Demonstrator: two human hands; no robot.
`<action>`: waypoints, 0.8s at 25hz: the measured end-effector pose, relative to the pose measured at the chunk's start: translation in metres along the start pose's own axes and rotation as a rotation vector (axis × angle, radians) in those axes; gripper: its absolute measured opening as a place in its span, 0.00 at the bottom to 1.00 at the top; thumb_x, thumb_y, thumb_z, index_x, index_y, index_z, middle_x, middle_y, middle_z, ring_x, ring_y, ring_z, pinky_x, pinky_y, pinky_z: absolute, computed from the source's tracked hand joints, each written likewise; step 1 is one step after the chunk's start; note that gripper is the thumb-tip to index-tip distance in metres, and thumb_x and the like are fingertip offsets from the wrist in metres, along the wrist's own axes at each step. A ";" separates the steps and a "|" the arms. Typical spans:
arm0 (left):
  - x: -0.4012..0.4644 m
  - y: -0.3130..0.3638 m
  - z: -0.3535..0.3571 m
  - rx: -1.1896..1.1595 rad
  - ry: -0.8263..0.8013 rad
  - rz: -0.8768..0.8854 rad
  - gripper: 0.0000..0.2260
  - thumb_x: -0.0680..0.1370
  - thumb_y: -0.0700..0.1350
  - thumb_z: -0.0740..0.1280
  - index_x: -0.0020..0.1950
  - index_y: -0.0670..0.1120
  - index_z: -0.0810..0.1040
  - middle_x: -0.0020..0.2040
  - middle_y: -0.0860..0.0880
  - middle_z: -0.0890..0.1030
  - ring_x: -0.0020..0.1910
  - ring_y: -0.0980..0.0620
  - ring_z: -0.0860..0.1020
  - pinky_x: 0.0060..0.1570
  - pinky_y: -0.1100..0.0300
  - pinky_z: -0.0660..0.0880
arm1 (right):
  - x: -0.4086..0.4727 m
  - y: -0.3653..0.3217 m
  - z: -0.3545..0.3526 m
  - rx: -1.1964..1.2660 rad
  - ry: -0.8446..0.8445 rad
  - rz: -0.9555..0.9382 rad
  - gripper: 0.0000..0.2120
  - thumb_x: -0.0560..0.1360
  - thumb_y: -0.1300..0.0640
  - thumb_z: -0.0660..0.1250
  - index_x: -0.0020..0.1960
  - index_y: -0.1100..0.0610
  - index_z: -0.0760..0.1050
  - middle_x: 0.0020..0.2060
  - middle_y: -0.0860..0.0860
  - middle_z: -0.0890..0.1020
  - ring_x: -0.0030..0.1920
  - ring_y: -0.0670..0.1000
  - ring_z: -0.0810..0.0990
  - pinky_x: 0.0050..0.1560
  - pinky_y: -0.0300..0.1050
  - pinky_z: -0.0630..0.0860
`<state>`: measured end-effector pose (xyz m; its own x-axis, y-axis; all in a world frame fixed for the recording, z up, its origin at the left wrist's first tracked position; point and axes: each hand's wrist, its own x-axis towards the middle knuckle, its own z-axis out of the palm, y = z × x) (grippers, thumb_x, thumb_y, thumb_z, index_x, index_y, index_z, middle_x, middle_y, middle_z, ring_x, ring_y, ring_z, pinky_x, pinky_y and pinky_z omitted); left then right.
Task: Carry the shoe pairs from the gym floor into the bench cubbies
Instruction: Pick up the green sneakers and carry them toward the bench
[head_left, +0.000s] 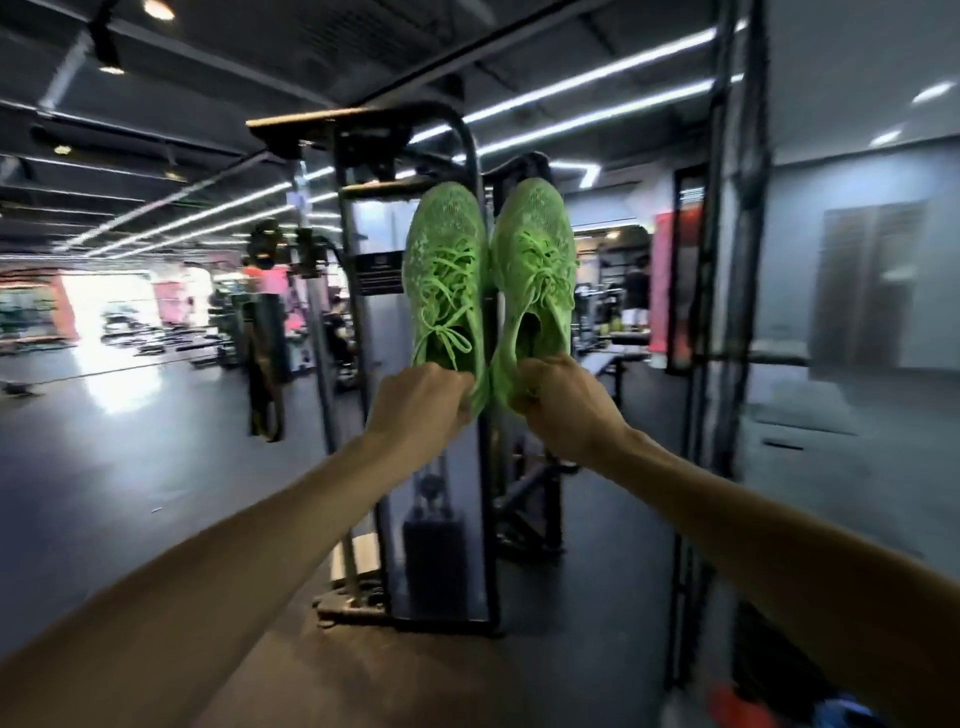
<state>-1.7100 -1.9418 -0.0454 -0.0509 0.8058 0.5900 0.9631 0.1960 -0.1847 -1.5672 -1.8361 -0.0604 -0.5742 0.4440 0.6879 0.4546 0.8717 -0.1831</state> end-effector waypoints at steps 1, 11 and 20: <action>0.013 0.034 0.005 -0.040 0.014 0.054 0.05 0.77 0.49 0.67 0.43 0.49 0.76 0.39 0.47 0.80 0.41 0.43 0.79 0.33 0.57 0.65 | -0.019 0.025 -0.022 -0.049 0.014 0.057 0.02 0.72 0.61 0.65 0.45 0.58 0.75 0.46 0.57 0.79 0.48 0.62 0.77 0.38 0.50 0.72; 0.085 0.419 -0.010 -0.408 0.113 0.475 0.03 0.77 0.47 0.66 0.45 0.50 0.77 0.42 0.47 0.82 0.44 0.44 0.80 0.36 0.57 0.67 | -0.240 0.243 -0.279 -0.382 0.086 0.446 0.10 0.72 0.63 0.64 0.37 0.51 0.69 0.40 0.55 0.78 0.41 0.57 0.75 0.39 0.54 0.77; 0.137 0.699 -0.051 -0.550 0.149 0.683 0.07 0.78 0.45 0.65 0.54 0.47 0.79 0.48 0.43 0.82 0.48 0.41 0.80 0.43 0.53 0.73 | -0.380 0.381 -0.472 -0.632 0.125 0.614 0.09 0.72 0.66 0.63 0.38 0.55 0.68 0.41 0.56 0.77 0.39 0.54 0.71 0.36 0.48 0.70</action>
<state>-1.0299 -1.7227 -0.0532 0.5794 0.5602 0.5920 0.7632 -0.6278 -0.1530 -0.8542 -1.7706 -0.0605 -0.0434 0.7372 0.6743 0.9698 0.1931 -0.1487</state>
